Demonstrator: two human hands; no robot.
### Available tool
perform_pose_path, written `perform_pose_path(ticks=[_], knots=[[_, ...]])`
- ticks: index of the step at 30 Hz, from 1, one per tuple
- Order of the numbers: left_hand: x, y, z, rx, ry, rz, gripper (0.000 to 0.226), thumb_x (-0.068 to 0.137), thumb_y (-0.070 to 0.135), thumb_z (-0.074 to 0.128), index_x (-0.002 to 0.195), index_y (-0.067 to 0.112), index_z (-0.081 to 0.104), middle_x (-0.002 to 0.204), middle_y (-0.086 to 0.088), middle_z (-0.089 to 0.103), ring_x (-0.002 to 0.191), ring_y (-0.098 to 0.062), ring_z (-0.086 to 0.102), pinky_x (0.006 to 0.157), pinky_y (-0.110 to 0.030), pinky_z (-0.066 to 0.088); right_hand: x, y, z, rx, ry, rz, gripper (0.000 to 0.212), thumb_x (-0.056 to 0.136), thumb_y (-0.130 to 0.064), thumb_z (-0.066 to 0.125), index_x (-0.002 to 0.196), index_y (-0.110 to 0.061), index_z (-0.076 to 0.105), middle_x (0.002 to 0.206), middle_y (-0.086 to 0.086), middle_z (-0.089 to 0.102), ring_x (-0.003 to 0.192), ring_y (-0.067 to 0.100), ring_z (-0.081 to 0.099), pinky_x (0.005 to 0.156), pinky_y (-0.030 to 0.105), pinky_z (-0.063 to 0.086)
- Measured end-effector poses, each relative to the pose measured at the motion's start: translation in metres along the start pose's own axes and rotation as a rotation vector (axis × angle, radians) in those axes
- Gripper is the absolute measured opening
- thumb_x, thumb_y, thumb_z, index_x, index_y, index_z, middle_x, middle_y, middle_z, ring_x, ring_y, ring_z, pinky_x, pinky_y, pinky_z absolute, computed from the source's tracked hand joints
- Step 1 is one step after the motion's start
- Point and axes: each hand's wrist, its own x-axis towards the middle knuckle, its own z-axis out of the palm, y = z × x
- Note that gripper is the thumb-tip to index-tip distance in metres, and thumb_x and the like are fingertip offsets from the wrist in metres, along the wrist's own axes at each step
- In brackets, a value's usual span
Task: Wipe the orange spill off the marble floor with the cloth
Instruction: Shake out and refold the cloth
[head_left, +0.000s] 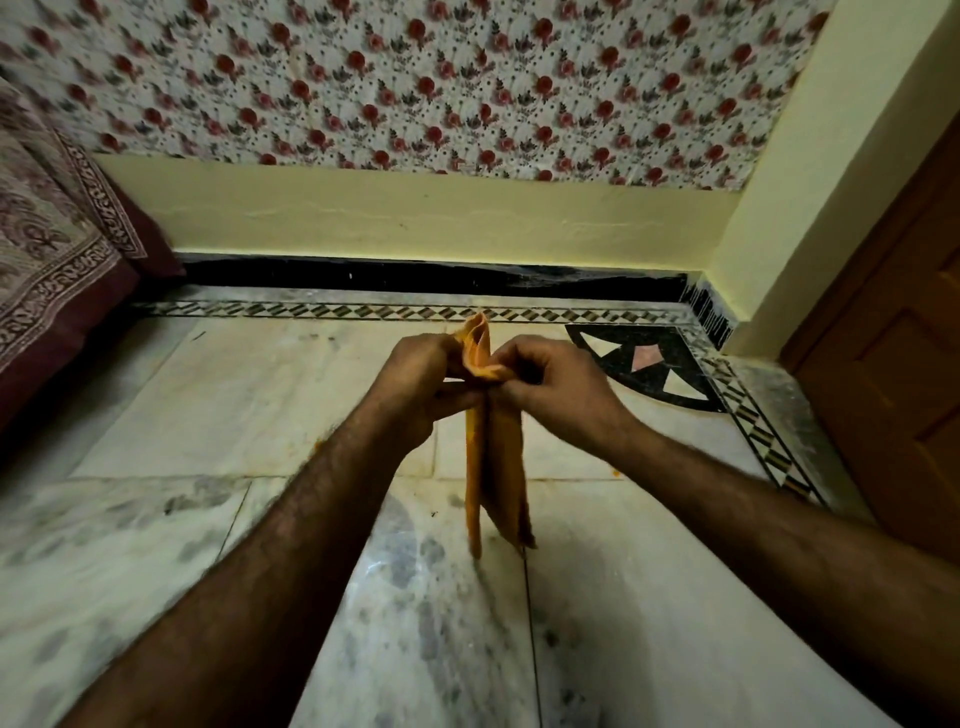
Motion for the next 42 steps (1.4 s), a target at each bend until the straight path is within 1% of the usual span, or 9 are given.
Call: perform_pose_path(ticks=[4, 9, 13, 18, 21, 25, 29, 36, 42], knots=[[0.008, 0.007, -0.021, 0.087, 0.052, 0.078, 0.018, 0.101, 0.022, 0.046, 0.098, 0.012, 0.061, 0.094, -0.009, 0.067, 0.094, -0.027, 0.066, 0.086, -0.041, 0.055, 0.009, 0.009, -0.031, 0.293, 0.149, 0.191, 0.012, 0.096, -0.007, 0.060, 0.106, -0.013, 0.064, 0.106, 0.008, 0.069, 0.102, 0.024, 0.068, 0.083, 0.042, 0.061], [0.015, 0.009, -0.055, 0.153, -0.006, 0.131, 0.030, 0.103, 0.033, 0.045, 0.122, 0.012, 0.055, 0.118, -0.012, 0.064, 0.104, -0.031, 0.065, 0.081, -0.040, 0.055, 0.007, 0.020, -0.068, 0.504, 0.191, 0.346, 0.012, 0.100, -0.008, 0.055, 0.107, -0.014, 0.063, 0.097, 0.006, 0.069, 0.093, 0.025, 0.069, 0.081, 0.044, 0.060], [0.015, 0.001, -0.069, 0.258, -0.127, 0.198, 0.026, 0.103, 0.033, 0.050, 0.119, 0.015, 0.061, 0.110, -0.009, 0.068, 0.101, -0.033, 0.069, 0.072, -0.035, 0.057, 0.001, 0.020, -0.082, 0.451, 0.076, 0.367, 0.018, 0.097, -0.005, 0.057, 0.114, -0.006, 0.062, 0.093, 0.004, 0.067, 0.088, 0.020, 0.066, 0.073, 0.035, 0.060], [0.018, 0.041, -0.061, -0.186, -0.158, 0.300, 0.033, 0.101, 0.040, 0.051, 0.120, 0.016, 0.064, 0.094, 0.000, 0.076, 0.088, -0.019, 0.073, 0.074, -0.032, 0.058, 0.024, -0.008, -0.113, 0.754, 0.191, 0.245, 0.014, 0.094, -0.021, 0.063, 0.106, -0.016, 0.064, 0.104, 0.005, 0.073, 0.097, 0.026, 0.071, 0.076, 0.042, 0.061], [0.018, 0.026, -0.061, 0.035, -0.330, 0.224, 0.036, 0.097, 0.034, 0.059, 0.129, 0.017, 0.061, 0.121, -0.007, 0.072, 0.111, -0.029, 0.069, 0.089, -0.046, 0.058, 0.014, 0.004, -0.097, 0.745, -0.105, 0.341, 0.043, 0.086, -0.030, 0.071, 0.125, -0.015, 0.062, 0.118, 0.007, 0.074, 0.107, 0.028, 0.071, 0.086, 0.047, 0.059], [0.018, -0.038, -0.060, 0.146, -0.183, -0.020, 0.025, 0.088, 0.010, 0.071, 0.112, 0.007, 0.069, 0.101, -0.012, 0.077, 0.103, -0.037, 0.071, 0.085, -0.046, 0.058, -0.012, 0.037, -0.060, 0.527, -0.303, 0.628, 0.037, 0.083, -0.008, 0.072, 0.119, -0.010, 0.064, 0.113, 0.013, 0.074, 0.104, 0.032, 0.071, 0.096, 0.055, 0.054], [0.022, -0.051, -0.068, -0.154, -0.231, -0.076, 0.034, 0.092, 0.014, 0.068, 0.125, 0.015, 0.064, 0.114, -0.014, 0.073, 0.103, -0.033, 0.070, 0.083, -0.046, 0.060, -0.007, 0.041, -0.072, 0.707, -0.244, 0.612, 0.042, 0.079, -0.002, 0.070, 0.120, -0.009, 0.065, 0.113, 0.014, 0.074, 0.096, 0.029, 0.074, 0.080, 0.045, 0.062], [0.031, -0.057, -0.077, -0.123, -0.028, -0.070, 0.068, 0.083, -0.002, 0.074, 0.140, 0.020, 0.045, 0.123, -0.017, 0.055, 0.108, -0.038, 0.063, 0.076, -0.042, 0.059, 0.001, 0.049, -0.068, 0.628, -0.066, 0.645, 0.055, 0.083, 0.006, 0.070, 0.133, -0.011, 0.054, 0.123, 0.013, 0.062, 0.107, 0.030, 0.062, 0.076, 0.039, 0.058], [0.032, -0.047, -0.083, -0.032, -0.206, 0.063, 0.068, 0.077, -0.016, 0.070, 0.130, 0.026, 0.060, 0.120, -0.011, 0.065, 0.109, -0.029, 0.067, 0.079, -0.038, 0.059, 0.001, 0.043, -0.069, 0.630, -0.007, 0.545, 0.041, 0.082, 0.015, 0.066, 0.117, -0.006, 0.064, 0.114, 0.009, 0.063, 0.095, 0.023, 0.064, 0.066, 0.028, 0.058]])
